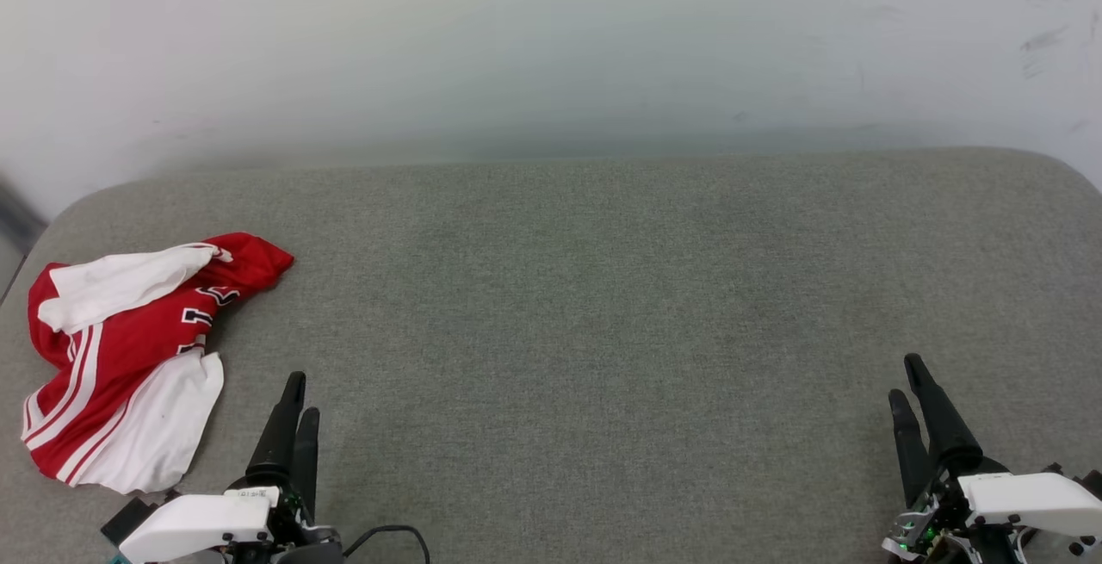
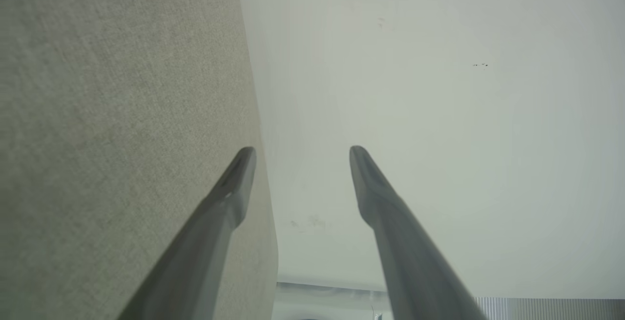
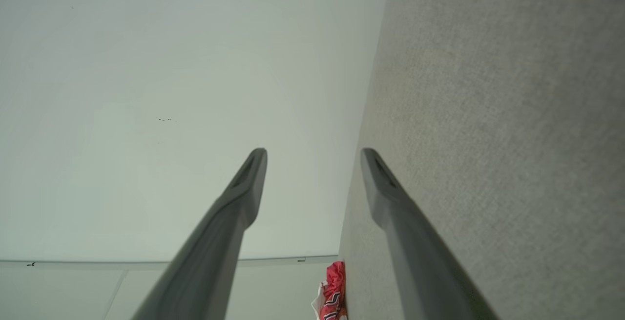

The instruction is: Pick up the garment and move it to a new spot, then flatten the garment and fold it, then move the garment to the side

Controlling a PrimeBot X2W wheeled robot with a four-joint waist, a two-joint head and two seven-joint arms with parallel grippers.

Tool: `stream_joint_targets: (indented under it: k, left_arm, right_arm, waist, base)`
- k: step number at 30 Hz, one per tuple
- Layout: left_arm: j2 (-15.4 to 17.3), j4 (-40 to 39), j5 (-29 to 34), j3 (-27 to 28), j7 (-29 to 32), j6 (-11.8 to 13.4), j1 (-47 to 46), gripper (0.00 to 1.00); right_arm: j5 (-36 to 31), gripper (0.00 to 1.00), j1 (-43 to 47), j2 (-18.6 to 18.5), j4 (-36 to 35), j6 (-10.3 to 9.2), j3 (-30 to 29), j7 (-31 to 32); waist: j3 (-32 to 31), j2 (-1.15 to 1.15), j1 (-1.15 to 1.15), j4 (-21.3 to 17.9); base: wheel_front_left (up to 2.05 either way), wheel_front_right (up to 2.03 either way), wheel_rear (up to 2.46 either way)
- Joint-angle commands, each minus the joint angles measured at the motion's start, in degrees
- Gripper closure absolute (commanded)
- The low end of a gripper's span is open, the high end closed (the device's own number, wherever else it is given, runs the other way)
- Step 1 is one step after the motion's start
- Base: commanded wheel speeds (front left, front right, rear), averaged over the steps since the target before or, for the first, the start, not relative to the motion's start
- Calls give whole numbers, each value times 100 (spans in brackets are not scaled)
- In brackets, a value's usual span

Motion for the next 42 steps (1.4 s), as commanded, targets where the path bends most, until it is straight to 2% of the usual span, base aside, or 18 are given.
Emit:
stream_joint_targets:
  k: [1,7,15,25,33,36,42]
  left_arm:
    - [10,-127,59,-11,-57,-4,-33,0]
    - [11,-134,338,137,-215,-5,26,0]
    - [14,-195,1047,531,-408,-7,18,0]
    - [15,-605,2103,983,-627,135,-51,0]
    - [15,-1310,2969,747,-786,322,99,0]
    - [17,-1504,3309,505,-844,219,202,0]
    - [16,-1801,4231,131,-934,325,309,0]
  right_arm:
    - [-100,0,-25,-1,-121,1,18,-58]
    - [-579,0,-13,0,-146,1,1,-216]
    - [-1512,0,-8,0,-330,1,-68,-412]
    - [-3458,0,-39,0,-802,1,-68,-633]
    - [-4905,0,-51,0,-1339,1,251,-795]
    - [-5301,0,-18,0,-1435,1,312,-853]
    - [-5952,0,30,0,-1477,2,389,-947]
  waist:
    - [-1,0,0,-2]
    - [-5,0,0,-7]
    - [-8,0,0,-10]
    - [6,0,0,-15]
    - [26,0,0,-21]
    - [28,0,0,-26]
    - [32,0,0,-43]
  base:
    - [0,0,0]
    - [0,0,0]
    - [0,0,0]
    - [0,0,0]
    - [0,0,0]
    - [0,0,0]
    - [0,0,0]
